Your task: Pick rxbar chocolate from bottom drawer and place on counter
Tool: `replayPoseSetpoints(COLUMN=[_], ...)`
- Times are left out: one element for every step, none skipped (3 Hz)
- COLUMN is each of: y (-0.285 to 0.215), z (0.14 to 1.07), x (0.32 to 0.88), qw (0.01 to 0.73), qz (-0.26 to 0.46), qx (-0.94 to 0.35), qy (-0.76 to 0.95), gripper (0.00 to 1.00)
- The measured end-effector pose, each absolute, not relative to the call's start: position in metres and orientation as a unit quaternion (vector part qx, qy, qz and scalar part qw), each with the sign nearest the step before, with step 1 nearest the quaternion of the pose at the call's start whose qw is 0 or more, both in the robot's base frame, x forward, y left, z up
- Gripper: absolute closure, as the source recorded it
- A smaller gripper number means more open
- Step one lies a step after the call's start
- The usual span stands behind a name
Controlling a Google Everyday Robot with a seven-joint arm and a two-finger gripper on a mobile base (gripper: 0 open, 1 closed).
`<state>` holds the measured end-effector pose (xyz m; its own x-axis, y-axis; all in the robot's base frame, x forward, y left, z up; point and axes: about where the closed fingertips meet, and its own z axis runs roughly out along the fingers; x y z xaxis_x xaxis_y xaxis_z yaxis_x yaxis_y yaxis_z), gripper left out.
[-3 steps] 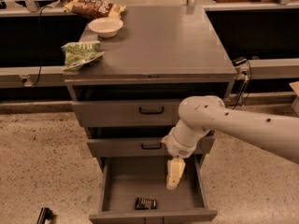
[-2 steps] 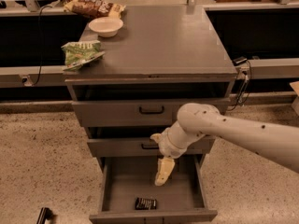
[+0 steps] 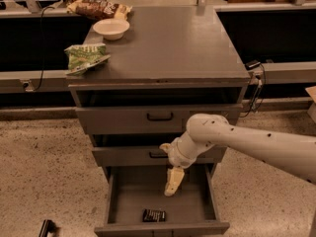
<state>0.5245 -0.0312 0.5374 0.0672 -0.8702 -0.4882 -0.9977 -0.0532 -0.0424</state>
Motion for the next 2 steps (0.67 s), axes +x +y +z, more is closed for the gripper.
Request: replayPoseSetpoints(y=[-0.016, -0.009], z=[0.468, 0.453], x=[0.528, 0.543], qw=[0.196, 0.226], qz=[0.164, 0.146], qx=[-0.727, -0.726], qy=[0.637, 0.633], gripper=[0.0, 0.0])
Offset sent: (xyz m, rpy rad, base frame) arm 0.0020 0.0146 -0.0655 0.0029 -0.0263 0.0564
